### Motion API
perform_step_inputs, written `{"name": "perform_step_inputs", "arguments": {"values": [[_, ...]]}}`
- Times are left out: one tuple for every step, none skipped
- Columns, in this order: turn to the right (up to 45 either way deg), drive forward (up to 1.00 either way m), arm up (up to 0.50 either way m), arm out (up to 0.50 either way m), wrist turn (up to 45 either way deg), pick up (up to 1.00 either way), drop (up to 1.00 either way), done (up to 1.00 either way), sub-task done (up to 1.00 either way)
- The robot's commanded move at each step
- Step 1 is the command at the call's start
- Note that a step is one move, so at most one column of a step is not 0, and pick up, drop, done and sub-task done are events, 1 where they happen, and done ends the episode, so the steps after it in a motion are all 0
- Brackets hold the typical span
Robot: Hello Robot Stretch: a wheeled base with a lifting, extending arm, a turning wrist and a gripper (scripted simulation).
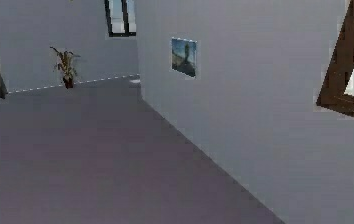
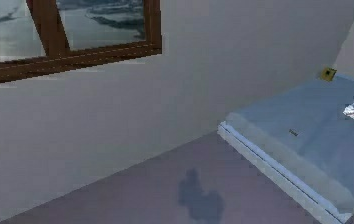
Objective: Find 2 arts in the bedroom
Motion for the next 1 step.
{"name": "perform_step_inputs", "arguments": {"values": [[0.0, 1.00, 0.00, 0.00, 0.0, 0.00, 0.00, 0.00, 0.00]]}}
